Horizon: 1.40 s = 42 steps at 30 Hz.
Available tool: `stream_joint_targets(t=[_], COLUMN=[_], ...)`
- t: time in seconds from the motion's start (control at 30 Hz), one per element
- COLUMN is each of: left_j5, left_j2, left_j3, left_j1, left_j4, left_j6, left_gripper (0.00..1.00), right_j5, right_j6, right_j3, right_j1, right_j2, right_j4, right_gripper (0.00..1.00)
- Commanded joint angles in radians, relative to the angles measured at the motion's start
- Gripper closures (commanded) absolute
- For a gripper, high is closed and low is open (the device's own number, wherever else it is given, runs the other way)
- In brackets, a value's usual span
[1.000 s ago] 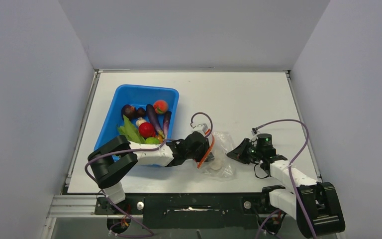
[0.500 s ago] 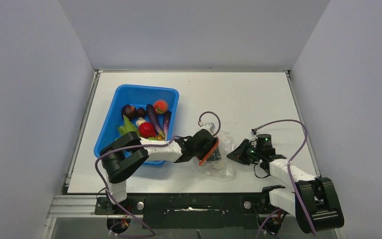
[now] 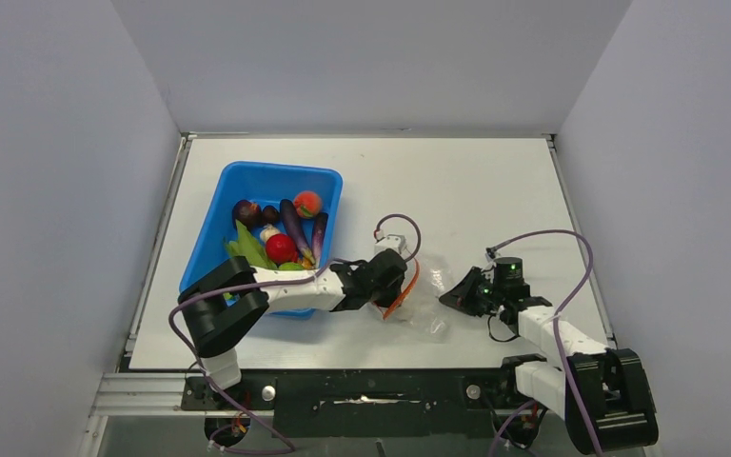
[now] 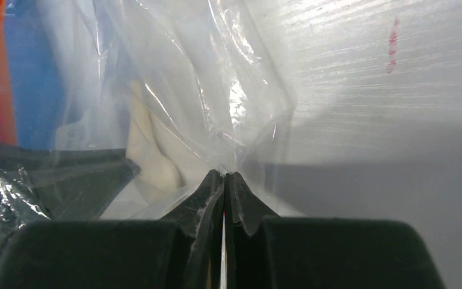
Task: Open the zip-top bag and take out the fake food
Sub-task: Pick up the fake vegetable from the zipper food storage bag.
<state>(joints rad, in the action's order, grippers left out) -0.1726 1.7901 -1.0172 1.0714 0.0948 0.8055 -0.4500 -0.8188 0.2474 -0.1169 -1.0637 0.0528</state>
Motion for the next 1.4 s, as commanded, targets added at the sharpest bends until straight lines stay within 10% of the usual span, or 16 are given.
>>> stream_joint_targets(t=[0.0, 0.6, 0.87, 1.37], left_j5=[-0.094, 0.008, -0.065, 0.051], left_j2=[-0.059, 0.078, 0.004, -0.256], left_j3=[0.037, -0.104, -0.054, 0.166], left_j1=[-0.014, -0.006, 0.001, -0.083], left_j4=[0.131, 0.086, 0.083, -0.180], left_j6=[-0.034, -0.026, -0.013, 0.067], left_gripper=[0.88, 0.47, 0.78, 0.98], right_j5=[0.026, -0.034, 0.006, 0.045], right_j6=[0.025, 0.042, 0.043, 0.089], right_j3=[0.035, 0.039, 0.046, 0.082], right_j1=[0.011, 0.011, 0.011, 0.013], right_j2=[0.009, -0.044, -0.035, 0.136], right_j4=[0.003, -0.024, -0.004, 0.069], right_gripper=[1.00, 0.99, 0.99, 0.84])
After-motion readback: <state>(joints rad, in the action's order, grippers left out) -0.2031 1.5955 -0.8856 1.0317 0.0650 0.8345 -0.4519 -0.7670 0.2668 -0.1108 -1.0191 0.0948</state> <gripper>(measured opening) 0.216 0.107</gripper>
